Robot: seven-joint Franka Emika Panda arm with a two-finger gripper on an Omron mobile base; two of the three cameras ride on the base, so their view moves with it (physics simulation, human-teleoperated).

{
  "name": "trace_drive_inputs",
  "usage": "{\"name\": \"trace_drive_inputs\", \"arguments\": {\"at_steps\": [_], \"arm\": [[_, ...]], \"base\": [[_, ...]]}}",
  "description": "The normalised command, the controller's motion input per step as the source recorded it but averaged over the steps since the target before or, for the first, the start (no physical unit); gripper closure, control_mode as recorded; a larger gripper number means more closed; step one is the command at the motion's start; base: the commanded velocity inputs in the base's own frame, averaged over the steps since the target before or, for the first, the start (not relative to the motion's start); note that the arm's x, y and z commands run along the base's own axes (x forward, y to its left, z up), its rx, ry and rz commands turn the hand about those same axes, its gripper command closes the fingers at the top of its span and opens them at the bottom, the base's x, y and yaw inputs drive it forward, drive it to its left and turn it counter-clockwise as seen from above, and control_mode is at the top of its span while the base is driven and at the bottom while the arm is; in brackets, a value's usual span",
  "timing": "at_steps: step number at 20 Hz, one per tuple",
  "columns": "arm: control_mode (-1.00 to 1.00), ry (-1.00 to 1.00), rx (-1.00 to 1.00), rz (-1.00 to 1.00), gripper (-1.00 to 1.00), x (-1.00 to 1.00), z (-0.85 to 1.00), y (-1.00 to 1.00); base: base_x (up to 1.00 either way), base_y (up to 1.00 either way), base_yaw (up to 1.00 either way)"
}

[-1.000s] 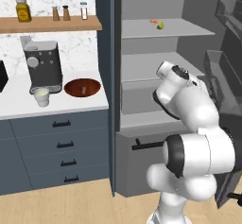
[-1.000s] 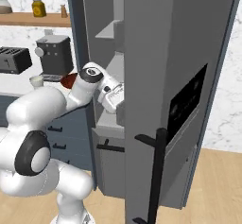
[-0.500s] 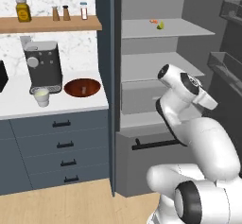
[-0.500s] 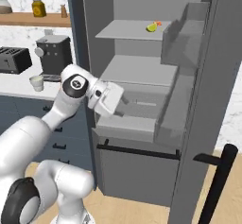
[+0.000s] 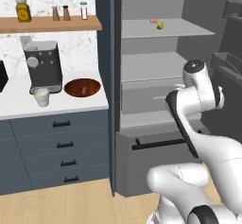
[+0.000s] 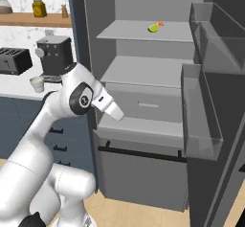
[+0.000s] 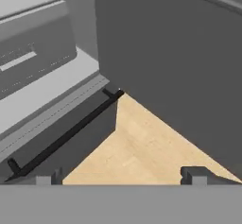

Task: Grab a lemon wedge from the fridge and one ice cube from the ice bowl, and put them in the glass of lemonade.

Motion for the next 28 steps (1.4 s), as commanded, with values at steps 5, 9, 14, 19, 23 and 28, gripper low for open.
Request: {"name": "trace_drive_inputs", "arguments": {"at_steps": [5, 9, 14, 19, 23, 28], "arm": [[-1.0, 0.12, 0.27, 0.45, -1.0, -0.02, 0.0, 0.22], [-1.0, 0.14, 0.0, 0.16, -1.0, 0.0, 0.0, 0.23], [-1.0, 0.05, -0.01, 0.01, -1.0, 0.0, 0.0, 0.04], [-1.0, 0.0, 0.0, 0.0, -1.0, -0.03, 0.0, 0.0], [1.0, -0.02, 0.0, 0.01, -1.0, -0.08, 0.0, -0.4], [1.0, 0.0, 0.0, 0.0, -1.0, 0.0, 0.0, 0.0]], "base": [[0.0, 0.0, 0.0], [0.0, 0.0, 0.0], [0.0, 0.0, 0.0], [0.0, 0.0, 0.0], [-0.01, -0.5, 0.0], [0.16, -0.62, 0.07]]}}
